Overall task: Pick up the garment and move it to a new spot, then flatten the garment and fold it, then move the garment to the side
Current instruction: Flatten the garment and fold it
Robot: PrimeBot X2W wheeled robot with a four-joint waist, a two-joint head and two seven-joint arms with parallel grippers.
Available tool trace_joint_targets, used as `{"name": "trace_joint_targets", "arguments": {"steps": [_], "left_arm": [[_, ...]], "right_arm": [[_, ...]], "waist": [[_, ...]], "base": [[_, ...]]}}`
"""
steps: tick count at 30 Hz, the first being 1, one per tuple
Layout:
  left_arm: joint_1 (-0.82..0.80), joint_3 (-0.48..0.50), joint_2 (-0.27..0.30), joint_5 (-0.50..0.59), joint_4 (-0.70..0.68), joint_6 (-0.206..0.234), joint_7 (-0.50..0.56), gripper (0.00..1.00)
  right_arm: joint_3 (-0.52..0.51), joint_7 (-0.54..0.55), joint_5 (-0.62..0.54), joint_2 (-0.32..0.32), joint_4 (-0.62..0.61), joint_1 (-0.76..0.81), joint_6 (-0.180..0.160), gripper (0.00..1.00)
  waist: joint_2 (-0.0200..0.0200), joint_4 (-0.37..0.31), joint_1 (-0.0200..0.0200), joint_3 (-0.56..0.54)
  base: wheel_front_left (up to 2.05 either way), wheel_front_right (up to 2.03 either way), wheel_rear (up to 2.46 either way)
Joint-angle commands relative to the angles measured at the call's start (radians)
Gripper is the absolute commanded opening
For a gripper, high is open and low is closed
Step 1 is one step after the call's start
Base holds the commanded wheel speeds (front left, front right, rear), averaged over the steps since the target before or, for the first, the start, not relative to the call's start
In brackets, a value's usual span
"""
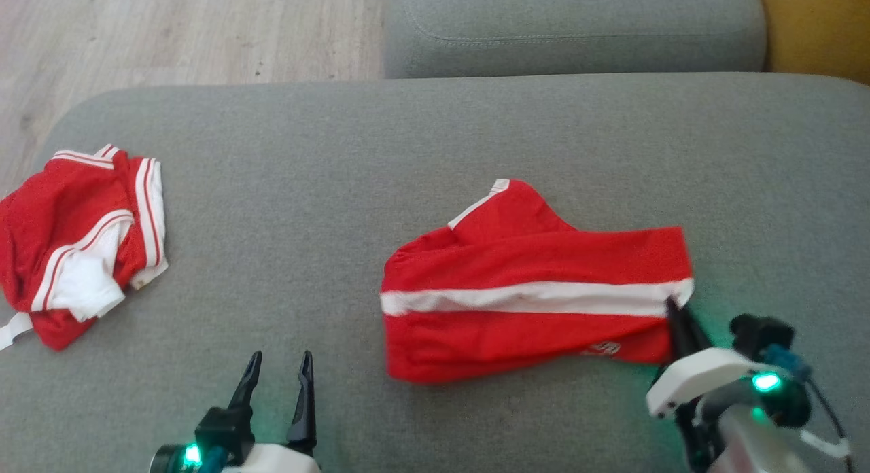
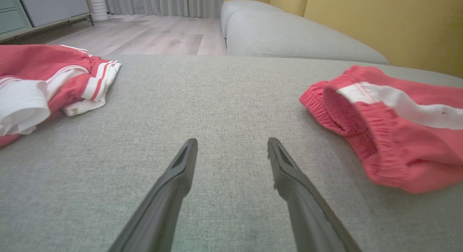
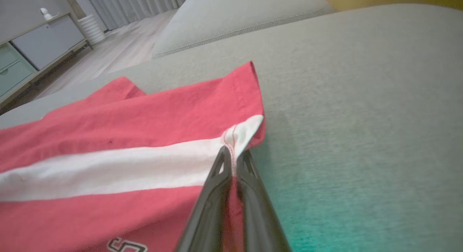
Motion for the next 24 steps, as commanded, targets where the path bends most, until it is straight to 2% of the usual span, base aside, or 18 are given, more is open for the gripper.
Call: {"name": "trace_joint_targets", "arguments": {"steps": [1, 6, 7, 8, 9, 18, 24], "left_arm": [[-0.011, 0.031, 0.000, -0.006, -0.031, 0.000, -0.007, 1.00], [-0.006, 0.028, 0.000, -0.015, -0.037, 0.002, -0.007, 1.00], [-0.006, 0.027, 0.000, -0.018, -0.037, 0.003, -0.007, 1.00], [-0.005, 0.024, 0.000, -0.020, -0.038, 0.003, -0.007, 1.00], [-0.005, 0.022, 0.000, -0.022, -0.038, 0.004, -0.007, 1.00], [-0.008, 0.012, 0.000, -0.035, -0.041, 0.011, -0.007, 1.00], [-0.021, -0.021, 0.000, -0.074, -0.068, -0.016, -0.007, 1.00]], "right_arm": [[-0.001, -0.007, -0.030, -0.002, -0.046, -0.016, 0.003, 0.00], [-0.092, -0.007, -0.124, -0.002, -0.182, 0.013, 0.003, 0.00], [-0.101, -0.007, -0.132, -0.002, -0.202, 0.027, 0.003, 0.09], [-0.110, -0.007, -0.134, -0.002, -0.217, 0.043, 0.003, 0.92], [-0.115, -0.007, -0.136, -0.002, -0.230, 0.061, 0.003, 1.00], [-0.214, -0.007, -0.191, -0.002, -0.298, 0.208, 0.003, 1.00], [-0.169, -0.007, -0.163, -0.002, -0.389, 0.219, 0.003, 1.00]], "waist": [[0.0000, -0.005, 0.0000, 0.000], [0.0000, -0.023, 0.0000, 0.003], [0.0000, -0.026, 0.0000, 0.004], [0.0000, -0.028, 0.0000, 0.004], [0.0000, -0.031, 0.0000, 0.005], [0.0000, -0.051, 0.0000, 0.008], [0.0000, -0.064, 0.0000, 0.006]], "base": [[0.00, 0.00, 0.00], [0.00, 0.00, 0.00], [0.00, 0.00, 0.00], [0.00, 0.00, 0.00], [0.00, 0.00, 0.00], [0.00, 0.00, 0.00], [0.00, 0.00, 0.00]]}}
